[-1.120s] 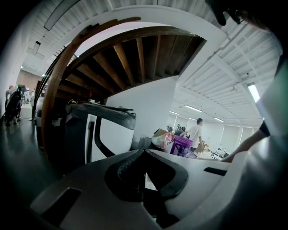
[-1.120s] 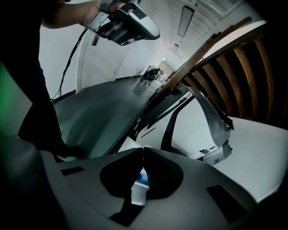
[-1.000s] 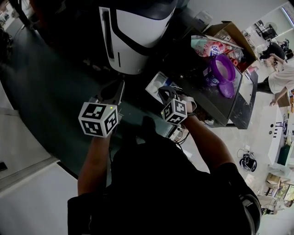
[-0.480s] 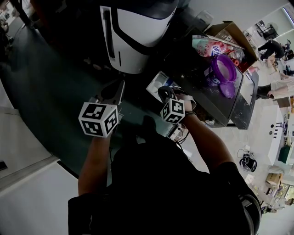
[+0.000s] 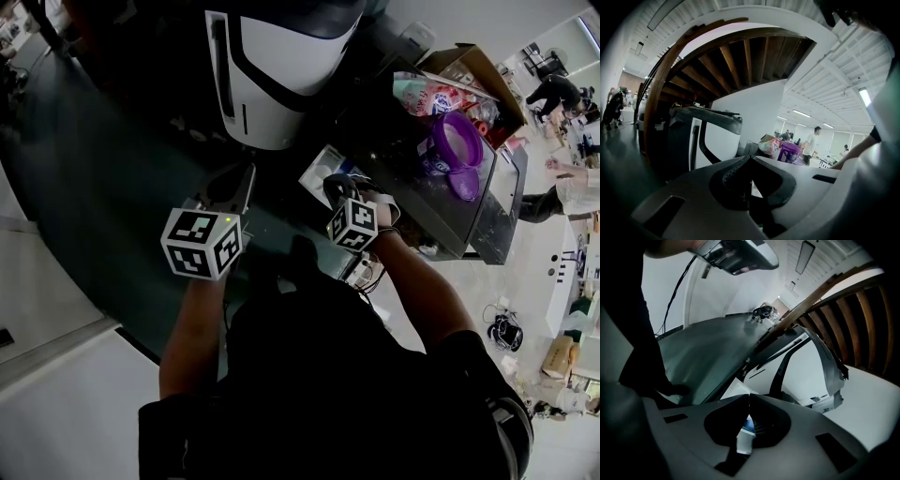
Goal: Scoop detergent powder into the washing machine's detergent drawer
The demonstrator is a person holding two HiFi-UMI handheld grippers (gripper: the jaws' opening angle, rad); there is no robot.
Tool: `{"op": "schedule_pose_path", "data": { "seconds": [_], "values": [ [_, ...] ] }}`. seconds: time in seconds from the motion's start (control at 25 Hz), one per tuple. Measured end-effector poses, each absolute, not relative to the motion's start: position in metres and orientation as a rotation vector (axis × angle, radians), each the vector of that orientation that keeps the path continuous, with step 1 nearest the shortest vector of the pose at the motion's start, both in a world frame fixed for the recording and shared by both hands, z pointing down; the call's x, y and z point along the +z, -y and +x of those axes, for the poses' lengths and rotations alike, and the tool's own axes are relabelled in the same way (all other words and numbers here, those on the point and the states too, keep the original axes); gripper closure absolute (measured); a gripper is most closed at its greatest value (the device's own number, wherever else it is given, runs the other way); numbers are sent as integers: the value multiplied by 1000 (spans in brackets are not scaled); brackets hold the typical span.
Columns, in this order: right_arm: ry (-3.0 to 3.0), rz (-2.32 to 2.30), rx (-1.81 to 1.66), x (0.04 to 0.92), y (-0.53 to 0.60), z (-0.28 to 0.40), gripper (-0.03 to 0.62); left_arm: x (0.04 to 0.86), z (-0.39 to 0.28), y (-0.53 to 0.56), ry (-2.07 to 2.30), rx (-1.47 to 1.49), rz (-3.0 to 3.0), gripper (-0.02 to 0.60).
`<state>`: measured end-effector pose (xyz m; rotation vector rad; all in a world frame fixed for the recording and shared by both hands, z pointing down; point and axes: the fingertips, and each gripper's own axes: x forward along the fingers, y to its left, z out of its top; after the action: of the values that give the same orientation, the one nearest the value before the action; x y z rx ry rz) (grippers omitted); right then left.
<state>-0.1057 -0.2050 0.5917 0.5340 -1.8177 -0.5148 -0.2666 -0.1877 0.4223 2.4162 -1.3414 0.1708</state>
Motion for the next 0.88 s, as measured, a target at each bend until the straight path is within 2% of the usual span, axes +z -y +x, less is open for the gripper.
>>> {"op": "schedule_pose_path", "data": {
  "seconds": [0.44,0.72,0.88],
  "values": [
    [1990,741,-179,573,217,-97,576,425,-266,188,1302,169,2433,574],
    [2159,1029,290,558,229,-70,576,428,-261,190,1248,179,2451,574],
    [2235,1126,441,536,231,-61,576,427,-253,197,1213,191,2472,574]
  ]
}}
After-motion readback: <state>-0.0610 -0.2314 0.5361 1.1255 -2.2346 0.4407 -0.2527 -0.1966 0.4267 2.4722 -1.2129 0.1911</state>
